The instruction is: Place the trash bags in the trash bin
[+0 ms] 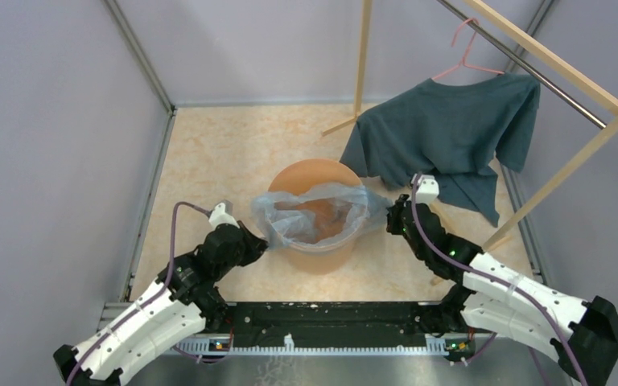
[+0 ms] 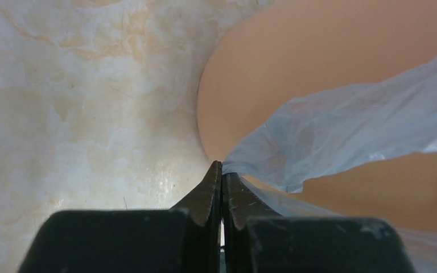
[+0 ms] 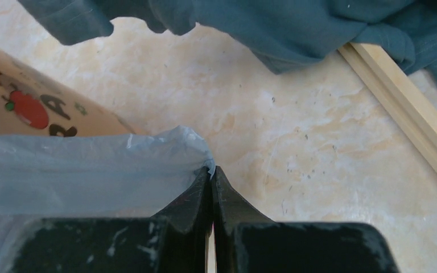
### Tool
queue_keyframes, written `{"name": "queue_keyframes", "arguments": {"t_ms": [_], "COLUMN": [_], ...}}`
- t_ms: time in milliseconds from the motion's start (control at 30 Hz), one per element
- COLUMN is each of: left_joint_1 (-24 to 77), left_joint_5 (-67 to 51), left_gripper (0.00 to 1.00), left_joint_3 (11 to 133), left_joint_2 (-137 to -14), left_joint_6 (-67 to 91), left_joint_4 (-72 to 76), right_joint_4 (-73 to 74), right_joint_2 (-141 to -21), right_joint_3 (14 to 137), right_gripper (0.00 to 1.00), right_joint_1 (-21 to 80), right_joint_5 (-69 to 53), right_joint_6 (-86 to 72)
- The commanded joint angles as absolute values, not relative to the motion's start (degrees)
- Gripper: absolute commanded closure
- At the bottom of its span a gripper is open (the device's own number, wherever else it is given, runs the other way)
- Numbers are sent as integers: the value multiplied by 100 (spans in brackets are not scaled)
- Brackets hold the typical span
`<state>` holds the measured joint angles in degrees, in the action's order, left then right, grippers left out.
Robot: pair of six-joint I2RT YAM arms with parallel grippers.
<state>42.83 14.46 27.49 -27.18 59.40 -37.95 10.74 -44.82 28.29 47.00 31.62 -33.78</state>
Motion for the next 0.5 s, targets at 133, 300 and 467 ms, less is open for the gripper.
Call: {"name": "queue_keyframes", "arguments": {"t_ms": [133,300,467], "left_joint_1": [4280,4282,4280], "left_joint_5": [2122,2087,1957], "left_gripper": [84,49,30], "left_joint_3": [3271,4032,4018], "left_joint_2": [-3423,-3060,-2048], "left_joint_6": [5712,6066,6104], "left_joint_4": [-3832,-4980,-4851], "right_joint_4": [472,1696,2536], "right_joint_2": [-4814,-4055,-3247], "right_joint_3": [3074,3425,3720], "right_gripper": [89,71,50], "right_joint_1": [4462,4462,4460], "right_joint_5": [2679,2115,1825], "right_joint_6": [-2481,-2508,-2718]}}
